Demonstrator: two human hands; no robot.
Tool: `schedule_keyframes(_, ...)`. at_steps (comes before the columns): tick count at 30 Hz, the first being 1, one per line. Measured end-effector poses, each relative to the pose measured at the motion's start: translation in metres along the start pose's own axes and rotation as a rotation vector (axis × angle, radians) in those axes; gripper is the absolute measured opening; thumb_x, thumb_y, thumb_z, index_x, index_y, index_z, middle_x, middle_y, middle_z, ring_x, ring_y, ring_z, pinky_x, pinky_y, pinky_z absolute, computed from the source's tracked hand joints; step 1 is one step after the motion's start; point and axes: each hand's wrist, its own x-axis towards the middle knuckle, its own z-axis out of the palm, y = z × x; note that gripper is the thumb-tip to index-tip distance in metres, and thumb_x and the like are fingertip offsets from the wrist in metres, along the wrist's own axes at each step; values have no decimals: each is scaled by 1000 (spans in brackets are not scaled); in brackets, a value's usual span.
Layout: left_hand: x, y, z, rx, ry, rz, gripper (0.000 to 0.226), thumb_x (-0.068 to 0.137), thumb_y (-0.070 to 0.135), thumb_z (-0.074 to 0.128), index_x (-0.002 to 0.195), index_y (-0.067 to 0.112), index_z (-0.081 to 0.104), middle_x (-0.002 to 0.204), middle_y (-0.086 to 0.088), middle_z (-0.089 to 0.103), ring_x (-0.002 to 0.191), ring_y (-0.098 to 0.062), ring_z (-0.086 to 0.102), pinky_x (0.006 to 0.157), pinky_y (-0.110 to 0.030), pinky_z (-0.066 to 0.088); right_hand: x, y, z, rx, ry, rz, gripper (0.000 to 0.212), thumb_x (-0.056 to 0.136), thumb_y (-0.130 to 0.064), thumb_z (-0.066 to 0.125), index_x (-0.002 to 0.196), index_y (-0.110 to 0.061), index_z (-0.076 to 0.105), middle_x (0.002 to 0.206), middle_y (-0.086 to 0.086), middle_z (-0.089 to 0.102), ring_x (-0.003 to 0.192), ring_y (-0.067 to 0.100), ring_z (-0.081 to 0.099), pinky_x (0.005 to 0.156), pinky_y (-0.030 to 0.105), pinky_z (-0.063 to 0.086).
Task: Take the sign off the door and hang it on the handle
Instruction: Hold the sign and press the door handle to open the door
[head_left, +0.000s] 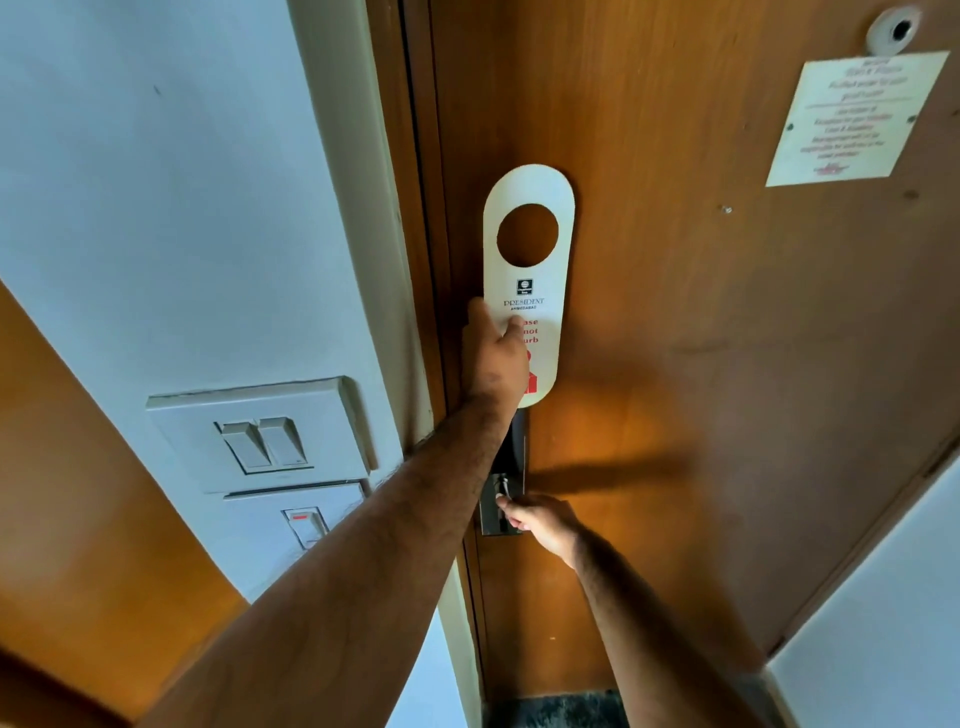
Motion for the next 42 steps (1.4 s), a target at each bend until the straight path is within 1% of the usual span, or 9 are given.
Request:
schedule_keyframes(4, -5, -2, 2, 56, 36, 53, 43, 102, 23, 58, 140, 8, 44, 142, -12, 59, 121, -30, 66, 92, -38, 61, -13, -4, 2, -56, 39, -17, 49, 99, -60, 52, 67, -23, 52, 72, -5, 55, 80, 18, 55, 85, 30, 40)
schedule_keyframes(9, -17, -6, 0, 46, 97, 134, 43, 100, 20, 62, 137, 2, 49, 137, -18, 60, 119, -34, 67, 92, -47, 61, -41, -12, 14, -226, 149, -19, 47, 101, -59, 49, 74, -22, 58, 74, -7, 64, 79, 14, 61, 80, 29, 42)
schedule_keyframes(12, -28, -8, -5, 41, 81, 163, 45, 99, 22, 62, 138, 2, 49, 137, -18, 60, 119, -35, 67, 91, -49, 61, -55, -18, 19, -492, 237, -84, 56, 105, -53, 44, 90, -6, 71, 92, 12, 76, 93, 27, 68, 95, 35, 44)
schedule_keyframes(18, -56, 0, -27, 17, -14, 147, 41, 100, 26, 61, 135, 9, 51, 140, -11, 62, 121, -30, 66, 94, -48, 61, -88, -17, 35, -799, 348, -111, 50, 109, -47, 35, 109, -15, 73, 95, 7, 72, 102, 25, 65, 113, 47, 33)
schedule_keyframes(21, -72, 7, -34, -76, -83, 93, 36, 100, 23, 61, 133, 12, 52, 139, -7, 63, 120, -25, 66, 88, -30, 60, -102, -12, 49, -810, 507, -92, 53, 107, -50, 38, 93, -13, 74, 97, 7, 74, 102, 24, 66, 115, 43, 34)
schedule_keyframes(25, -96, 11, -43, -162, -113, 101, 31, 101, 21, 60, 129, 11, 52, 134, -5, 65, 96, -11, 67, 51, -2, 47, -125, -9, 58, -790, 569, -45, 49, 106, -48, 44, 99, -12, 76, 104, 7, 75, 107, 23, 66, 112, 38, 38)
schedule_keyframes(30, -128, 12, -63, -183, -225, 146, 27, 100, 33, 60, 122, 21, 51, 128, 3, 68, 99, -13, 71, 73, -21, 63, -160, -9, 66, -645, 543, 61, 39, 102, -41, 56, 107, -8, 77, 102, 8, 77, 101, 21, 71, 93, 33, 56)
schedule_keyframes(35, -155, 18, -92, -290, -300, 138, 13, 98, 32, 62, 99, 28, 50, 99, 25, 70, 84, 1, 75, 59, -11, 55, -188, 5, 67, -588, 524, 155, 26, 102, -28, 61, 115, -10, 75, 108, 8, 77, 102, 24, 73, 92, 35, 59)
schedule_keyframes(42, -165, 27, -144, -440, -461, 187, 24, 98, 16, 65, 121, 12, 65, 115, 0, 78, 96, -22, 79, 78, -38, 65, -227, 24, 67, -582, 514, 161, 30, 106, -21, 54, 129, -9, 69, 122, 11, 73, 112, 26, 69, 88, 22, 55)
